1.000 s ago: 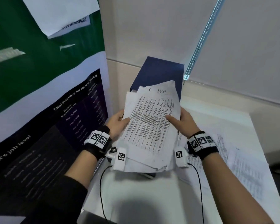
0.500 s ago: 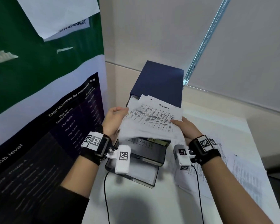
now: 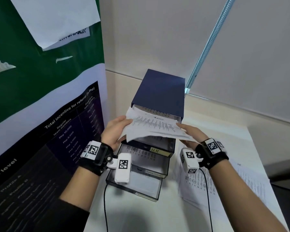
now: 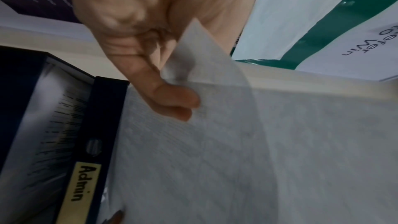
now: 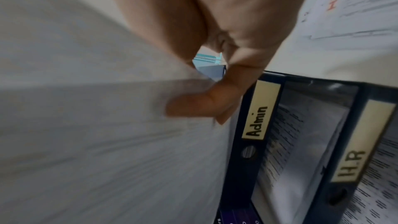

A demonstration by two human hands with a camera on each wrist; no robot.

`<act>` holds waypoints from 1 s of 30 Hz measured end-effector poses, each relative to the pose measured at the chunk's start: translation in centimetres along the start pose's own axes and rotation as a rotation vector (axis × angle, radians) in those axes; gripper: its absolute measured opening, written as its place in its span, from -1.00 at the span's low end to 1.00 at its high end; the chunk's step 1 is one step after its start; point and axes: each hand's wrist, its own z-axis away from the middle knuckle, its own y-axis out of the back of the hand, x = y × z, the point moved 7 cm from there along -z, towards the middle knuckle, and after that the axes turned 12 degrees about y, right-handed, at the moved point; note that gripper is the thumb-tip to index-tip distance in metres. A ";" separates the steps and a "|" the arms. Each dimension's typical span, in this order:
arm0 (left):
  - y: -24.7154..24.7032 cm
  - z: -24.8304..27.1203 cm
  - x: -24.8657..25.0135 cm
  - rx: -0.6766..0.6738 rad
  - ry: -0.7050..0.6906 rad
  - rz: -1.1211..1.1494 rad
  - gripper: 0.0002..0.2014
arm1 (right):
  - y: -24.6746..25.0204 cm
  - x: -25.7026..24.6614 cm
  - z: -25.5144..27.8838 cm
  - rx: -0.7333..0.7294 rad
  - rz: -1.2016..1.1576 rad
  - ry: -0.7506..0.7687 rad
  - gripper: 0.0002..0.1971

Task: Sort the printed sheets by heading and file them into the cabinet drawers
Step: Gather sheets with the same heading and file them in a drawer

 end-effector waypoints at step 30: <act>-2.7 -6.6 0.9 -0.041 0.073 -0.489 -0.52 | -0.2 0.1 -5.1 0.075 0.136 0.096 -0.34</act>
